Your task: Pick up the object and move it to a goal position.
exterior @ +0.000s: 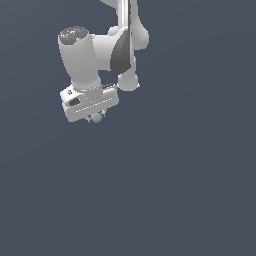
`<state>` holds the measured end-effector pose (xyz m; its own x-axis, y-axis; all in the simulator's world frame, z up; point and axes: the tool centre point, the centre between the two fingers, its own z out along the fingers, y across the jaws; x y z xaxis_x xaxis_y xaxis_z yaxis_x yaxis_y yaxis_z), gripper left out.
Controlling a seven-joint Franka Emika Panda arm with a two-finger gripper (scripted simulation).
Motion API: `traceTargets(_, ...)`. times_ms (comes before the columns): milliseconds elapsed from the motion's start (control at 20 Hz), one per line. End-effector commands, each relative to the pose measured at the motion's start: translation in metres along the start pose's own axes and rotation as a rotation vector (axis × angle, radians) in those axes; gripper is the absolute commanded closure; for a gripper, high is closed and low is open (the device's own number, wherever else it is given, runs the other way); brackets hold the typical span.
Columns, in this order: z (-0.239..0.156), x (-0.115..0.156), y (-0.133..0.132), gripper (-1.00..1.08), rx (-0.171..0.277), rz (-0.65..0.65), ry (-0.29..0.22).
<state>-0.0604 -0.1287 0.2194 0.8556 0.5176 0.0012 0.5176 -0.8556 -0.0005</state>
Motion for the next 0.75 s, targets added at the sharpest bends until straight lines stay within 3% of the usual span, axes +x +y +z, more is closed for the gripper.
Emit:
traceTargets(0,-0.02,-0.018,0.01,1.08,0.001,-0.001,0.001)
traceTargets(350,-0.06,-0.052,0.032,1.08,0.001,-0.001,0.0)
traceTargets(700,-0.073,-0.063,0.041,1.08,0.0,-0.001,0.0)
